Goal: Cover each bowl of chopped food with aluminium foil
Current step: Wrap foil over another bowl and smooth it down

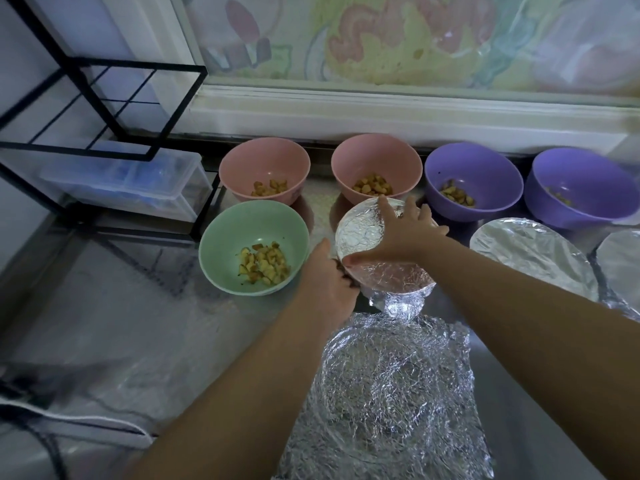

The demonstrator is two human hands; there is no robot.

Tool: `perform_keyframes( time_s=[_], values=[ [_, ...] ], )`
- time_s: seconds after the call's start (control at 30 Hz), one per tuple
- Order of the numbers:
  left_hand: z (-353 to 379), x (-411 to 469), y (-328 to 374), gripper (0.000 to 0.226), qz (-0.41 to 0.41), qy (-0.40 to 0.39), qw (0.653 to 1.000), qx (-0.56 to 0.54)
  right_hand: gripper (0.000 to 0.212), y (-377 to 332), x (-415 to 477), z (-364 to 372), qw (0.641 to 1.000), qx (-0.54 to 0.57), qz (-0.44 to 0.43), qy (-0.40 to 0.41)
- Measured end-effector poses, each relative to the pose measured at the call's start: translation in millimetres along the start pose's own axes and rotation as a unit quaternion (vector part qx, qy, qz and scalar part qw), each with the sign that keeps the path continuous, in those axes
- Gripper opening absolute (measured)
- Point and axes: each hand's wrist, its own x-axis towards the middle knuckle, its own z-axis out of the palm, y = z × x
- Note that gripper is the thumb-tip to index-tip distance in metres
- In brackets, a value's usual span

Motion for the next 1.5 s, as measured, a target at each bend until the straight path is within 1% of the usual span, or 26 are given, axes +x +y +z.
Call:
perform_keyframes(
  time_s=[0.17,0.3,0.43,0.53,0.63,0.73,0.77,0.87,0.93,1.1,1.33,1.43,1.5],
  values=[
    [-2,-3,5,0.071,-0.030,-0.042,0.999,-0.003,0.151,-3,1,4,1.000,0.006,0.010,0.005],
    [0,-3,13,0.080,-0.050,-0.108,0.993,-0.025,0.153,-3,1,4,1.000,0.013,0.009,0.006],
    [0,0,21,0.074,-0.056,-0.135,0.988,-0.044,0.154,-3,1,6,1.000,0.012,0.008,0.010],
    [0,1,23,0.078,-0.068,-0.162,0.983,-0.056,0.153,-2,1,7,1.000,0.012,0.008,0.016],
    [-1,3,24,0.077,-0.075,-0.152,0.984,-0.057,0.153,-1,2,9,1.000,0.012,0.006,0.019],
    [-3,6,26,0.090,-0.092,-0.166,0.981,-0.042,0.153,-1,2,10,1.000,0.016,0.008,0.016],
    [-4,9,28,0.091,-0.092,-0.157,0.983,-0.033,0.153,-1,2,10,1.000,0.016,0.008,0.013],
    [-1,10,37,0.080,-0.074,-0.120,0.990,0.007,0.154,0,2,10,1.000,0.017,0.009,0.011],
    [2,12,45,0.080,-0.065,-0.101,0.992,0.046,0.153,0,1,10,1.000,0.016,0.008,0.011],
    [10,14,50,0.073,-0.066,-0.111,0.983,0.129,0.152,-1,1,10,1.000,0.014,0.005,0.014],
    [10,21,52,0.077,-0.081,-0.093,0.981,0.151,0.151,-3,2,9,1.000,0.010,0.007,0.009],
    [10,21,51,0.071,-0.077,-0.087,0.980,0.158,0.150,-3,-1,8,1.000,0.004,0.014,0.003],
    [12,16,50,0.066,-0.068,-0.087,0.977,0.182,0.149,-3,-5,4,1.000,-0.007,0.020,-0.001]
  ],
)
